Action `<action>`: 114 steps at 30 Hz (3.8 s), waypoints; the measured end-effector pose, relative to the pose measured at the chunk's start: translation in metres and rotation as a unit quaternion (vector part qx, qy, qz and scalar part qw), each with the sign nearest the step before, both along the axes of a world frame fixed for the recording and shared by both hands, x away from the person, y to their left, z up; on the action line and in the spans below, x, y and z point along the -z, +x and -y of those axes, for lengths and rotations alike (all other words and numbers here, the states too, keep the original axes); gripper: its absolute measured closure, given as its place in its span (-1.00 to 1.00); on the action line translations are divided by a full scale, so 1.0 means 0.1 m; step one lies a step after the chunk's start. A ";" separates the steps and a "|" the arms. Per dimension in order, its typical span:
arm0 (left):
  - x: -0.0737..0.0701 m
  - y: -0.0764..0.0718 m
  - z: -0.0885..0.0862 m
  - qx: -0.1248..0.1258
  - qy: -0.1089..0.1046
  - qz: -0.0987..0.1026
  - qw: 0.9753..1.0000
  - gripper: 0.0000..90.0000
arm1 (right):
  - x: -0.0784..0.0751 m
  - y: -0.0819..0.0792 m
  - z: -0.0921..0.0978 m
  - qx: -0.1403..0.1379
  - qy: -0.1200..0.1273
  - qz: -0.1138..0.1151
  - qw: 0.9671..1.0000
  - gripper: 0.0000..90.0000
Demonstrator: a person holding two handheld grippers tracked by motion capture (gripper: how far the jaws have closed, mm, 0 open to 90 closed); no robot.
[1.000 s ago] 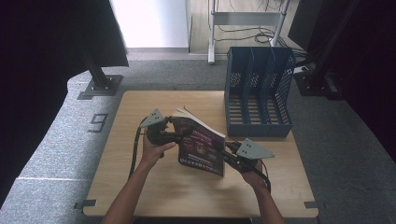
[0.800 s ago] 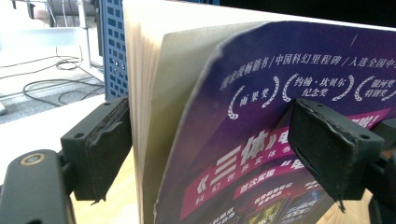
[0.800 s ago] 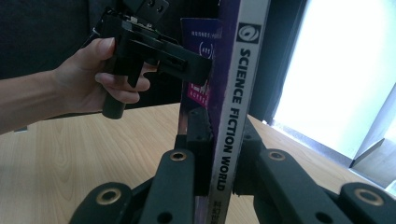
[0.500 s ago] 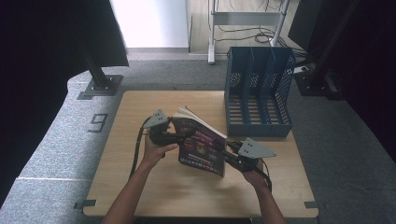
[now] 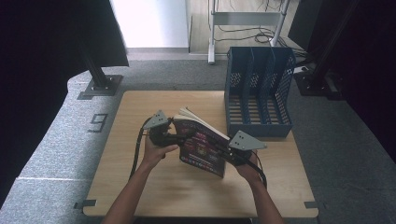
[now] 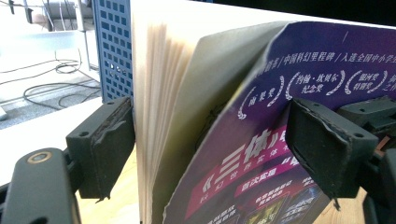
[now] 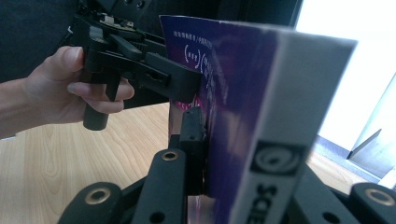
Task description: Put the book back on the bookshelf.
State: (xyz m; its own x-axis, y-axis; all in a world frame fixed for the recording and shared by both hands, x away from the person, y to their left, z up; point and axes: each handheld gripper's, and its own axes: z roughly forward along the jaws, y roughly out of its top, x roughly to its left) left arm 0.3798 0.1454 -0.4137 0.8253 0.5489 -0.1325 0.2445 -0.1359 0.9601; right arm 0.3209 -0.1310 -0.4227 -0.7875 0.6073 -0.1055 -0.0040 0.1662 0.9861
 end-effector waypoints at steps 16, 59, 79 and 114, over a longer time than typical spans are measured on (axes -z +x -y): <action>0.09 -0.14 -0.12 -0.028 0.025 -0.002 0.999 -0.63 | -0.01 0.02 -0.02 0.027 0.013 -0.028 0.999 0.80; 0.65 -0.50 -0.56 -0.075 0.029 -0.071 0.994 -0.61 | -0.05 0.02 -0.17 0.069 0.066 -0.058 0.994 0.81; 0.68 -0.50 -0.60 -0.093 0.042 -0.073 0.992 -0.61 | -0.24 0.00 -0.16 0.074 0.078 -0.035 0.994 0.81; 0.71 -0.51 -0.59 -0.090 0.048 -0.080 0.992 -0.61 | -0.47 0.07 0.05 0.113 0.100 -0.015 0.988 0.81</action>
